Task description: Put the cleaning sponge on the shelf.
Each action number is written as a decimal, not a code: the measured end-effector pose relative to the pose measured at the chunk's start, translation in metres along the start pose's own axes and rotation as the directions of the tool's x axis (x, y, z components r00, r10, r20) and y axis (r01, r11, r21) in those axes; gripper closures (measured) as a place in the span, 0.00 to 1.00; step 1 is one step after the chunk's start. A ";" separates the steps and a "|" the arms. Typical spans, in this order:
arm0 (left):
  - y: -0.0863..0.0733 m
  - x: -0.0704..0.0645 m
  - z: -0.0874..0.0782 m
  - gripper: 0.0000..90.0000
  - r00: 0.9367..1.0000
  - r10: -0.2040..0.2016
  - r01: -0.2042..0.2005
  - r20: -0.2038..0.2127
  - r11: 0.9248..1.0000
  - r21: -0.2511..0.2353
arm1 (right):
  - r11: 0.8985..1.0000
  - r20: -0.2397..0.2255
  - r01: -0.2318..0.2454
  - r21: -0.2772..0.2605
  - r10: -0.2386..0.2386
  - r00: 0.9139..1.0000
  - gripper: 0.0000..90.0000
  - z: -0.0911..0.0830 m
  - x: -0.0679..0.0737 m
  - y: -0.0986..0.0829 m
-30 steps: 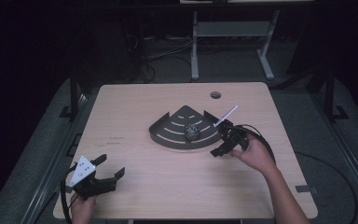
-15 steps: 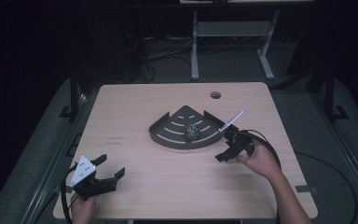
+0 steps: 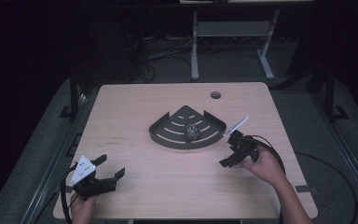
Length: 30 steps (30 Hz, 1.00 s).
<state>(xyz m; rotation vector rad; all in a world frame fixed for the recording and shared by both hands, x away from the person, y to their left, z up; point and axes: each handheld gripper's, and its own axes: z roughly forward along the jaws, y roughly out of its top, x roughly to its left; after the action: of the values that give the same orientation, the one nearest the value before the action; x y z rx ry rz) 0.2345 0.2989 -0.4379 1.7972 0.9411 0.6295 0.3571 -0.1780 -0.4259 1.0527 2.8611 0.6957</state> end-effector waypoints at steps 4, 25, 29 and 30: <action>0.000 0.000 0.000 0.15 1.000 0.001 -0.001 0.001 1.000 0.005 | 1.000 0.006 0.003 -0.009 -0.003 1.000 0.19 -0.002 0.002 -0.004; 0.000 0.000 0.001 0.15 1.000 -0.004 0.004 0.006 1.000 0.018 | 1.000 0.023 -0.013 -0.029 0.013 1.000 0.18 -0.009 0.003 -0.031; 0.000 0.001 0.001 0.15 1.000 -0.005 0.005 0.008 1.000 0.019 | 0.999 0.025 -0.019 -0.033 0.020 0.999 0.19 -0.011 0.003 -0.039; 0.000 0.000 0.001 0.15 1.000 -0.005 0.005 0.009 1.000 0.021 | 0.999 0.030 -0.020 -0.034 0.021 0.999 0.18 -0.012 0.003 -0.041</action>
<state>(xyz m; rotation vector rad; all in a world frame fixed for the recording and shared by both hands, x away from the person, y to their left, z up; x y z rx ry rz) 0.2357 0.2983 -0.4381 1.8138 0.9490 0.6101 0.3283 -0.2084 -0.4317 1.0805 2.8072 0.7202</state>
